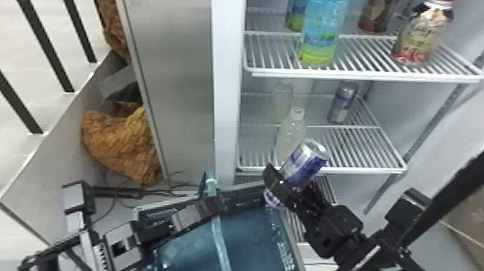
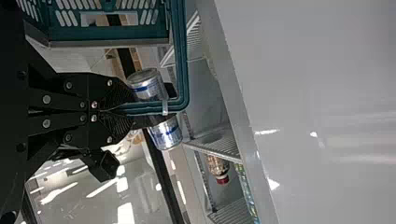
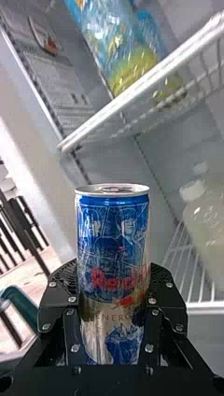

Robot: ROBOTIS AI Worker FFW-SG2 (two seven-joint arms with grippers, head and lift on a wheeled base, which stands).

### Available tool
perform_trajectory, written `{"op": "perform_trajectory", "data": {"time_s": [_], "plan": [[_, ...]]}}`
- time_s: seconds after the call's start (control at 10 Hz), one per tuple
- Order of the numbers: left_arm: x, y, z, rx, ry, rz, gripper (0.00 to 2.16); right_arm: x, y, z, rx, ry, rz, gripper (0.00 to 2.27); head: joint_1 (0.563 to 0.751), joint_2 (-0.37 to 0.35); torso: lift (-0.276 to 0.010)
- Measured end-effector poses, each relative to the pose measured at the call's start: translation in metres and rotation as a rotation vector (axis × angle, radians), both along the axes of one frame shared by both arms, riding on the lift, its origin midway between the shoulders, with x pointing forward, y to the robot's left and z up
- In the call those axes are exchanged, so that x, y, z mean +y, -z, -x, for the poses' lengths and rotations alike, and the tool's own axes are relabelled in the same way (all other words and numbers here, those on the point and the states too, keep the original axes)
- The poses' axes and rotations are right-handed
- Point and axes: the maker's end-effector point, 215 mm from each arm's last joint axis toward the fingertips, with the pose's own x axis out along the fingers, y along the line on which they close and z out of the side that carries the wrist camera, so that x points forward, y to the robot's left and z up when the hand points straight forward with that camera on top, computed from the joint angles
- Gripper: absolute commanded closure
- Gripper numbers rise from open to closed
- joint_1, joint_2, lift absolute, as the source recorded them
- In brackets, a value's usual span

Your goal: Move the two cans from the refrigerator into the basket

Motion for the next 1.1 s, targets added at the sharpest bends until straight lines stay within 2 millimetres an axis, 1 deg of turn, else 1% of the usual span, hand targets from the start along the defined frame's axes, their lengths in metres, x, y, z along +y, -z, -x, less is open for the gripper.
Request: {"op": "perform_trajectory", "data": {"time_s": [0.3, 0.4, 0.6, 0.7, 0.8, 0.9, 1.0, 1.1], "plan": [[0.0, -0.001, -0.001, -0.004, -0.002, 0.0, 1.21, 0.026, 0.019, 0.018, 0.072, -0.082, -0.021, 1.23, 0.695, 0.003, -0.219], [0.001, -0.001, -0.002, -0.004, -0.004, 0.0, 1.21, 0.032, 0.025, 0.023, 0.091, -0.106, -0.023, 1.15, 0.695, 0.003, -0.219], [0.001, -0.001, -0.002, -0.005, -0.004, 0.001, 1.21, 0.042, 0.034, 0.031, 0.121, -0.148, -0.03, 0.56, 0.695, 0.025, -0.219], [0.001, -0.002, -0.002, -0.006, -0.004, 0.001, 1.21, 0.046, 0.038, 0.033, 0.134, -0.162, -0.04, 0.35, 0.695, 0.033, -0.219], [0.001, -0.002, -0.003, -0.007, -0.004, 0.001, 1.21, 0.048, 0.041, 0.034, 0.142, -0.167, -0.048, 0.2, 0.695, 0.037, -0.219], [0.0, -0.001, -0.002, -0.005, -0.004, 0.0, 1.21, 0.047, 0.041, 0.034, 0.144, -0.165, -0.054, 0.11, 0.695, 0.037, -0.219], [0.0, -0.002, -0.002, -0.007, -0.003, 0.001, 1.21, 0.044, 0.04, 0.031, 0.137, -0.153, -0.06, 0.1, 0.695, 0.032, -0.219], [0.0, -0.002, -0.002, -0.007, -0.003, 0.002, 1.21, 0.035, 0.034, 0.024, 0.111, -0.124, -0.067, 0.1, 0.695, 0.018, -0.219]]}}
